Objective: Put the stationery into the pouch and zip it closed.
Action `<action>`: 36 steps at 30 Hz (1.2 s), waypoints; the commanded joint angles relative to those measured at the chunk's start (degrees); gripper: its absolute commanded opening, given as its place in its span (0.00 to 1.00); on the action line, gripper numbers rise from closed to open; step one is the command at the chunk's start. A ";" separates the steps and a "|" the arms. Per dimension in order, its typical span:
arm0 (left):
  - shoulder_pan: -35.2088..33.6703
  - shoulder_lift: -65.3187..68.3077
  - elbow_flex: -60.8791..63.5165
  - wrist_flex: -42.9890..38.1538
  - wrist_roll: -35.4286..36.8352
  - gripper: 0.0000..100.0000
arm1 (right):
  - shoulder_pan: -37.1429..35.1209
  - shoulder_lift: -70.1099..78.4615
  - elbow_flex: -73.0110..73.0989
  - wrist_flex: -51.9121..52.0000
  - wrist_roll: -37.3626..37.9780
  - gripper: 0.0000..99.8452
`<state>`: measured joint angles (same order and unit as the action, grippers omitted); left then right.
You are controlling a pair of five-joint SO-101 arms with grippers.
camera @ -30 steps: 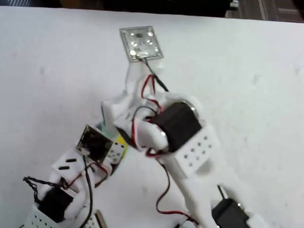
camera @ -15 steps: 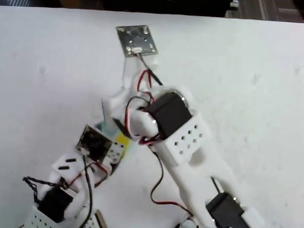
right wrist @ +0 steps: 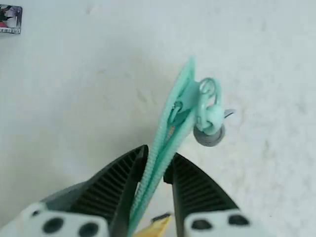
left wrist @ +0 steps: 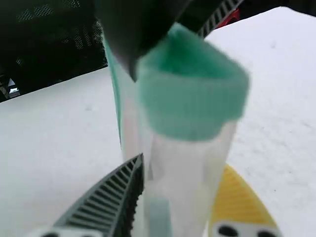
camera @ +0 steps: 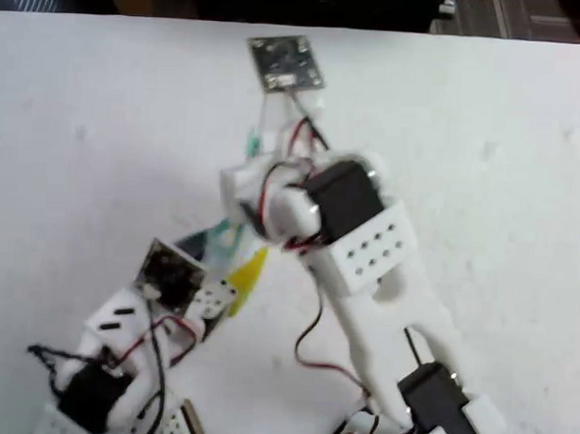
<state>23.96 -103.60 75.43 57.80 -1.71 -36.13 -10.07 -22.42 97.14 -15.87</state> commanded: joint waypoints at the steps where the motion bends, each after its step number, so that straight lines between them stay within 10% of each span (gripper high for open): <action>1: 0.84 -0.92 -7.47 4.57 1.23 0.23 | 6.29 -0.75 -1.49 -0.13 8.62 0.02; 36: -6.90 -0.92 -7.82 3.78 1.23 0.20 | 10.86 -13.58 -4.57 1.01 65.67 0.02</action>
<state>17.54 -104.57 70.68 62.73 -1.01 -25.67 -20.97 -26.20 97.23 47.78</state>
